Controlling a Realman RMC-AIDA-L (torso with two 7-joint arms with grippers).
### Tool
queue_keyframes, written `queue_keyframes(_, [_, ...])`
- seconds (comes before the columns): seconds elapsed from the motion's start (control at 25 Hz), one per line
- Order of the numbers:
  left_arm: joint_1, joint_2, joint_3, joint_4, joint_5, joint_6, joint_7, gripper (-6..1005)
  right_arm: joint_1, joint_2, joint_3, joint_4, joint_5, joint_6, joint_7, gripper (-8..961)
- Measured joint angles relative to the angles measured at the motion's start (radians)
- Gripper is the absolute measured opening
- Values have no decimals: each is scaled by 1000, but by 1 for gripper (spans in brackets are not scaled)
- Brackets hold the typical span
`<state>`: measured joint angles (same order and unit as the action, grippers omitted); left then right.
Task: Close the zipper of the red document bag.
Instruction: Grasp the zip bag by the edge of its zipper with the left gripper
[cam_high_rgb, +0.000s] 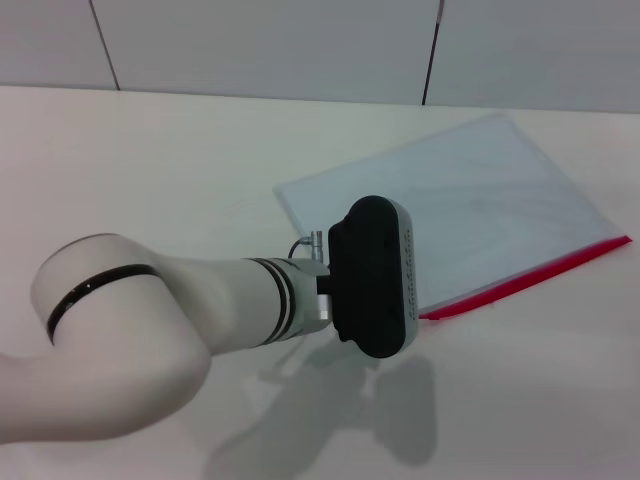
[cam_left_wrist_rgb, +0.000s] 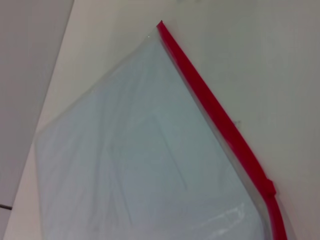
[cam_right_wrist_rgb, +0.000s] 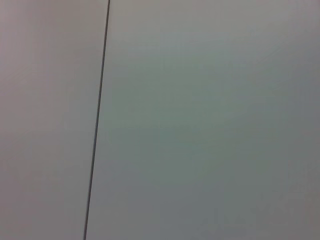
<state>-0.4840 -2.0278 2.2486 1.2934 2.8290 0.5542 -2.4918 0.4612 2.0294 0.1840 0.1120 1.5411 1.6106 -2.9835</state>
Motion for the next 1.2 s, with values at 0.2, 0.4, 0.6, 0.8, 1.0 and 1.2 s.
queue_keyframes(0.2, [-19,-1,10,-36,-9,-21,-8,751,0,0,0,0,-1,0,0,889])
queue_keyframes(0.4, [-23,-1,10,-57,-10,-32,-8,747,1,0,0,0,-1,1,0,888])
queue_keyframes(0.6, [-24,-2,10,-85,-10,-66,-9,640,1,0,0,0,-3,2,0,888])
queue_keyframes(0.8, [-20,-2,16,-89,-2,-78,-8,437,0,0,0,0,-3,3,0,887])
queue_keyframes(1.0, [-18,-2,23,-96,11,-86,-8,211,-3,0,-1,0,-3,4,0,886])
queue_keyframes(1.2, [-2,-3,23,-95,36,-103,-10,77,3,-1,-61,-18,-7,5,-5,886])
